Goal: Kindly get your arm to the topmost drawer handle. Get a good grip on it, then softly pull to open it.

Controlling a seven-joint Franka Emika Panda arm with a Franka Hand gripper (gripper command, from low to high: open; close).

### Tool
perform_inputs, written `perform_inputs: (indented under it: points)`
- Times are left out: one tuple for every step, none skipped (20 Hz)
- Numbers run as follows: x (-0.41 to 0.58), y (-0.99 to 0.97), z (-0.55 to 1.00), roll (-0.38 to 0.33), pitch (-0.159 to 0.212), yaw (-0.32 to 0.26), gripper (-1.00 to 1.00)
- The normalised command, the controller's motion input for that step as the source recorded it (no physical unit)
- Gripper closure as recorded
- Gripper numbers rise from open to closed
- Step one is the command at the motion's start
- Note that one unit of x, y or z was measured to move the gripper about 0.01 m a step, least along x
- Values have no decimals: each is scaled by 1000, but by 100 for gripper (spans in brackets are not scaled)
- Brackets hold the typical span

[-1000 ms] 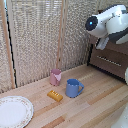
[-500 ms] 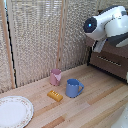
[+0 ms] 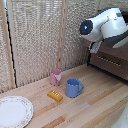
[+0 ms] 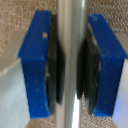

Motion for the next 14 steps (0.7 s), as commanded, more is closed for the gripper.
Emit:
perform_inputs:
  points:
    - [0, 480, 260, -76, -61, -81, 100]
    - [-206, 457, 254, -78, -68, -43, 100]
    - [-317, 363, 297, -63, -78, 0, 100]
    - [-326, 229, 269, -30, -62, 15, 100]
    - [-231, 214, 243, -11, -49, 30, -100]
    - [-43, 117, 340, -20, -25, 15, -100]
    - [0, 0, 463, -26, 0, 41, -100]
    - [0, -117, 549, 0, -5, -4, -100]
    - [0, -266, 589, 26, 0, -18, -100]
    - [0, -111, 486, 0, 0, -10, -100]
    - [0, -97, 523, 0, 0, -19, -100]
    - [0, -37, 360, 0, 0, -44, -100]
    - [0, 0, 226, 0, -15, -57, -100]
    - [20, 0, 34, 0, 0, -18, -100]
